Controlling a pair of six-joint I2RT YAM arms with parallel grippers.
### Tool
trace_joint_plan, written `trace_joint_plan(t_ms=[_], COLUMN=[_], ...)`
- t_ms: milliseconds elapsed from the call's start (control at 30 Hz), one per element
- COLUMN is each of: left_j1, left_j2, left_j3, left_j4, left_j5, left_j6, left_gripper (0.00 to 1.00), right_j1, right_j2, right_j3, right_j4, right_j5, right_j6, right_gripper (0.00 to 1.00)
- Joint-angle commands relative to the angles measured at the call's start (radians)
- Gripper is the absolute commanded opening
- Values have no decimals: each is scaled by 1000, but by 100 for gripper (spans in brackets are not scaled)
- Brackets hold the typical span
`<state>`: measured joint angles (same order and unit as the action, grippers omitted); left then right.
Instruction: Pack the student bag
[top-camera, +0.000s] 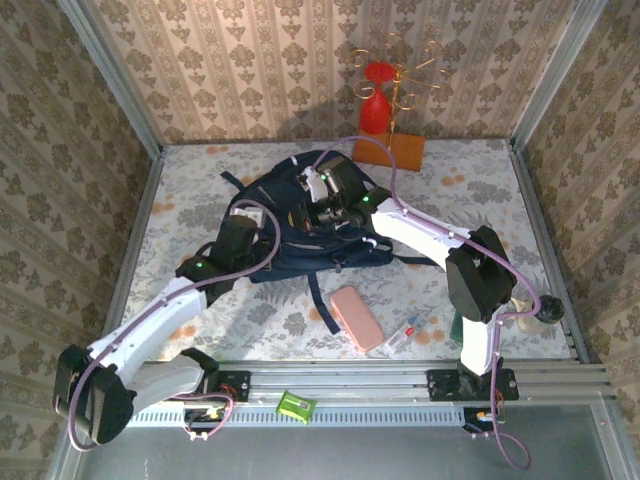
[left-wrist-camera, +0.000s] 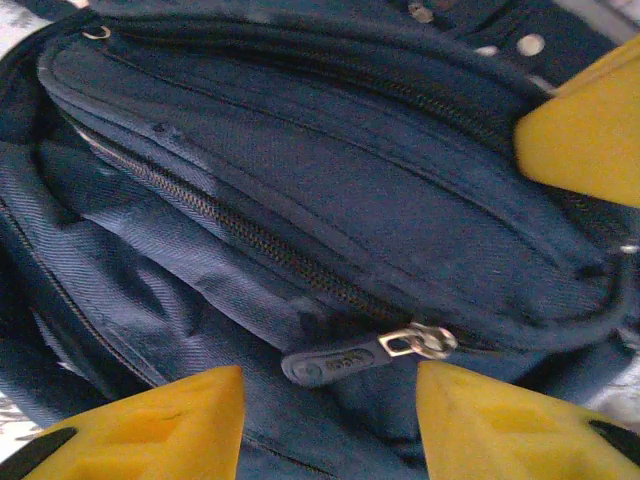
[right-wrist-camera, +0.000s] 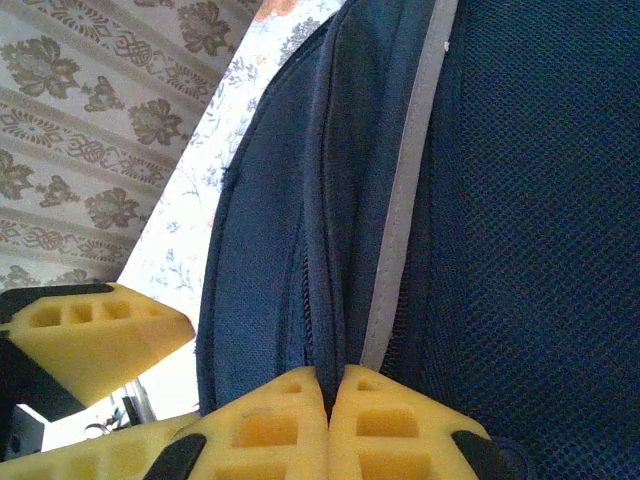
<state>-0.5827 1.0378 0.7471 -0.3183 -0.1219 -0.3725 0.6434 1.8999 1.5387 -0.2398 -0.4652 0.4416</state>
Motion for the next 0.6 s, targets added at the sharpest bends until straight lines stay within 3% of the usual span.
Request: trace_joint_plan(t_ms=[0, 167, 300, 567], left_j1=[46, 153, 162, 174], left_j2=[-75, -107, -86, 13], left_j3=[-36, -76, -97, -76], left_j4=[47, 62, 97, 97], left_j5=[182, 364, 467, 430], left_j6=[58, 63, 67, 143], left_gripper=[53, 58, 61, 65], right_j1=[-24, -40, -45, -45], right_j2=[14, 30, 41, 53], right_j3=[40, 63, 73, 80], right_j4=[-39, -94, -105, -100], right_j5=[-58, -143, -148, -155], right_j6=[-72, -154, -163, -154], right_gripper=[0, 0, 0, 0])
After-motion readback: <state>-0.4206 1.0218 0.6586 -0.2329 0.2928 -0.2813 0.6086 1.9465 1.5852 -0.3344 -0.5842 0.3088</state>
